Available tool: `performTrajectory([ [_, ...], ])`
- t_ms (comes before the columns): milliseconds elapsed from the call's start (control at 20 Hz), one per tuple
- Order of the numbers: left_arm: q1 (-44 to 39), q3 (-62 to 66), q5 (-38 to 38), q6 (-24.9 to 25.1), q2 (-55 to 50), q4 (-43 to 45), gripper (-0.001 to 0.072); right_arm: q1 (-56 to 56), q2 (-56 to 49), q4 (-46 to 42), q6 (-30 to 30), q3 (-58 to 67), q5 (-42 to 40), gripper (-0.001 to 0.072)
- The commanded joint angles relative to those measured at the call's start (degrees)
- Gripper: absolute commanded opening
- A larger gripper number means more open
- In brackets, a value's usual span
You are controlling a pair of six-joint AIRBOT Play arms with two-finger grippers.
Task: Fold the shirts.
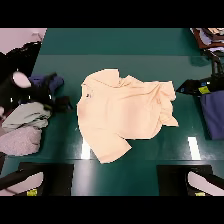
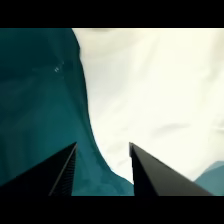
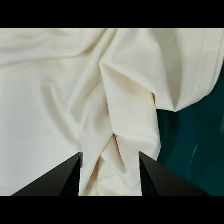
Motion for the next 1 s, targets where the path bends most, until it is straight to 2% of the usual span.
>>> performTrajectory([
  [0, 0.0, -15.6, 4.2, 1.9, 7.0, -7.8, 0.0397, -0.6, 6.1, 0.7, -0.3, -3.8, -1.9, 0.0406],
  [150, -0.6, -21.1, 7.0, 2.0, 9.1, -9.1, 0.0397, -0.6, 8.3, 0.7, -0.3, -4.1, -1.8, 0.0406],
  [300, -7.0, -23.1, 11.9, 1.9, 9.0, -9.2, 0.0397, -0.6, 9.2, 0.7, -0.2, -4.0, -1.4, 0.0406],
  [400, -11.0, -23.5, 15.5, 0.3, 9.0, -9.2, 0.0397, -0.6, 9.2, 0.7, -0.1, -4.0, -0.4, 0.0406],
  [600, -13.6, -23.4, 19.5, -1.3, 9.0, -9.5, 0.0395, -0.6, 9.2, 0.1, -0.1, -4.0, 1.6, 0.0406],
  [650, -13.6, -23.4, 20.0, -1.3, 9.0, -9.7, 0.0332, -0.6, 9.2, -1.4, -0.1, -4.2, 1.9, 0.0406],
  [700, -13.6, -23.4, 20.3, -1.2, 9.0, -9.9, 0.0098, -0.6, 9.3, -3.6, -0.1, -4.5, 2.6, 0.0406],
  [750, -13.6, -23.2, 20.6, -1.0, 9.0, -10.1, 0.0031, -0.6, 9.4, -6.6, -0.1, -5.8, 3.3, 0.0406],
  [950, -13.6, -18.0, 19.2, 0.6, 9.0, -9.9, 0.0023, -0.6, 9.5, -14.6, -0.1, -16.6, 4.2, 0.0411],
])
